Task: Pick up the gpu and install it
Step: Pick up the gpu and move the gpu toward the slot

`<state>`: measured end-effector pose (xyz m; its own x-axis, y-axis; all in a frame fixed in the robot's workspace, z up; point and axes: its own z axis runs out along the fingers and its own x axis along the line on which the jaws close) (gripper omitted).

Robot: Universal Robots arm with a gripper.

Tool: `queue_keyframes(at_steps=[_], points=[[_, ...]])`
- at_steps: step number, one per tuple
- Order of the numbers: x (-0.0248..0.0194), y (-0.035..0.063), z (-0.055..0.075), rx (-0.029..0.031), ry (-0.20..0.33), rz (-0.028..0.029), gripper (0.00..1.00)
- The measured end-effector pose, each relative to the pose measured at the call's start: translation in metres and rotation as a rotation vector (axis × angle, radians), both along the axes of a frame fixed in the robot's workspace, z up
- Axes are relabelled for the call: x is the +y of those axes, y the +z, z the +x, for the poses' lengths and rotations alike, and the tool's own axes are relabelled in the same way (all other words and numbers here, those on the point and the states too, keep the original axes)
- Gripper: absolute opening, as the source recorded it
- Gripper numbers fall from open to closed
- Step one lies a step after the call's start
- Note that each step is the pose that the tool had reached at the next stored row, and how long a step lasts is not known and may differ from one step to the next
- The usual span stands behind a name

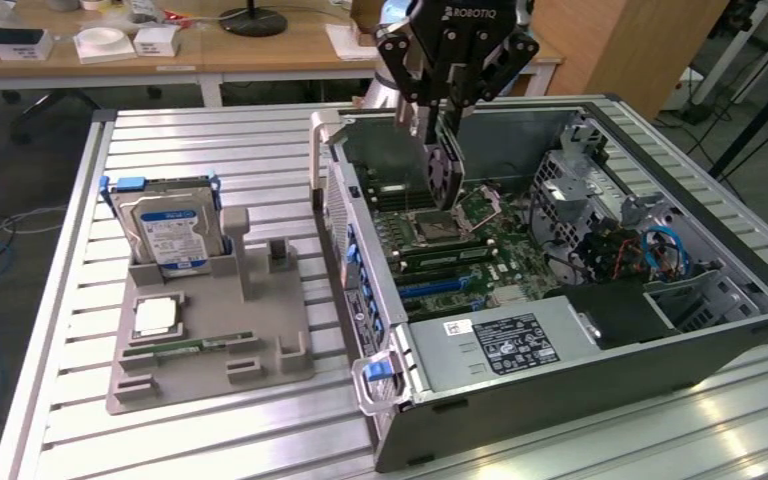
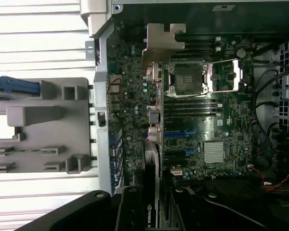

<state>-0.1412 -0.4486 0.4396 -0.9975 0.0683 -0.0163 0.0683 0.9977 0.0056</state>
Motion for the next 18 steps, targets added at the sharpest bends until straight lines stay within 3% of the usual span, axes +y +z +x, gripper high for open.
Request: queue_keyframes(at_steps=[18], points=[[0.0000,0.0000,0.014,0.0000,0.000,0.0000,0.26]])
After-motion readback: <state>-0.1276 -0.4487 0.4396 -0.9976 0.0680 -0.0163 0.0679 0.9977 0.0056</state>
